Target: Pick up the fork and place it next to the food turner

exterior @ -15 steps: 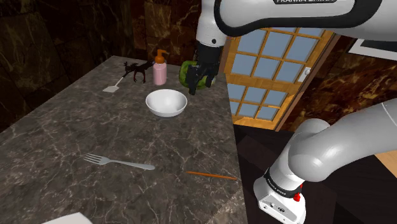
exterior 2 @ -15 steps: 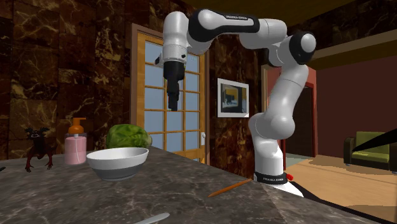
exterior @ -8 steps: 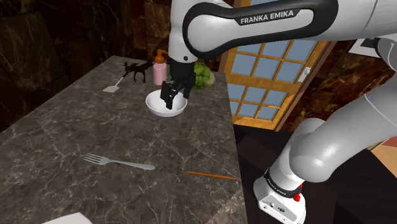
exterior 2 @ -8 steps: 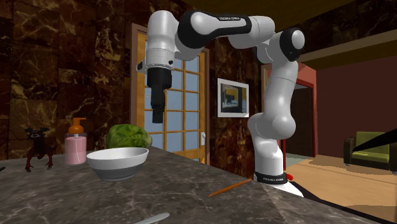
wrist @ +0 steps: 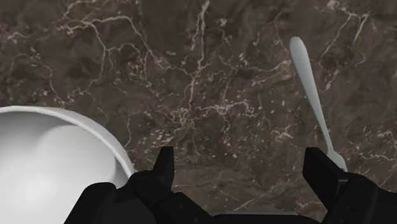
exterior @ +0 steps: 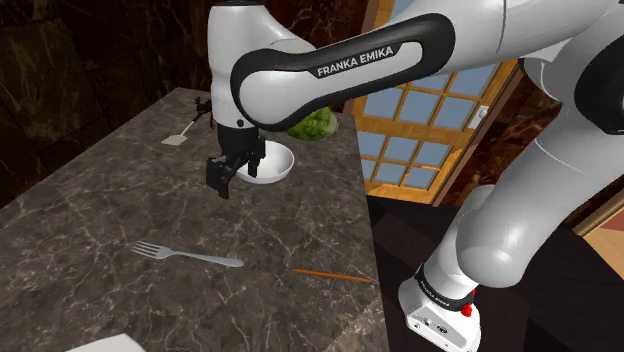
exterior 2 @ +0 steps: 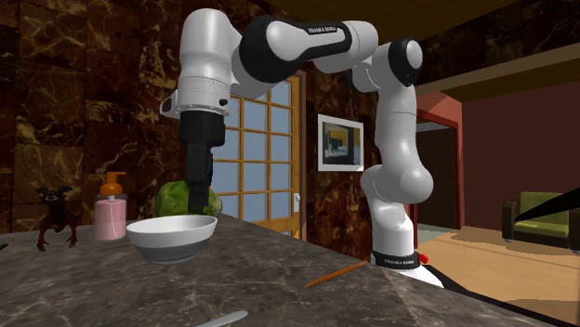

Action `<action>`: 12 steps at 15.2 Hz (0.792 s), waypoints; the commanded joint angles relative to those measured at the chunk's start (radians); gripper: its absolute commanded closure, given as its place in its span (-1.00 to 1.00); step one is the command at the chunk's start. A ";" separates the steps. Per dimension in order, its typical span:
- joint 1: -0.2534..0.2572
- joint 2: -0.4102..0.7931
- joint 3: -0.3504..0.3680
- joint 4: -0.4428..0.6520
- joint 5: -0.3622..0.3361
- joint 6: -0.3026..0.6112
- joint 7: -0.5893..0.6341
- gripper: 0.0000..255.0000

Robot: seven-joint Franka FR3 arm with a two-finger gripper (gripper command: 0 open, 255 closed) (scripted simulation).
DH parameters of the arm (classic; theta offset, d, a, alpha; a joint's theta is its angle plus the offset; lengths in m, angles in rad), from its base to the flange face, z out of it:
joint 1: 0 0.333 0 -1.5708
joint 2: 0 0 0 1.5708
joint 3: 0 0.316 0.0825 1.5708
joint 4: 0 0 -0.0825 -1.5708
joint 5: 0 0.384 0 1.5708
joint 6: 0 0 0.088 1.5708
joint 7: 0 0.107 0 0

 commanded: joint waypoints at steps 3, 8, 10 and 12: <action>0.032 0.136 0.040 0.086 -0.065 0.043 0.050 -1.00; 0.095 0.312 0.065 0.216 -0.163 0.071 0.113 -1.00; 0.126 0.383 0.069 0.276 -0.203 0.075 0.135 -1.00; 0.161 0.454 0.068 0.340 -0.241 0.074 0.154 -1.00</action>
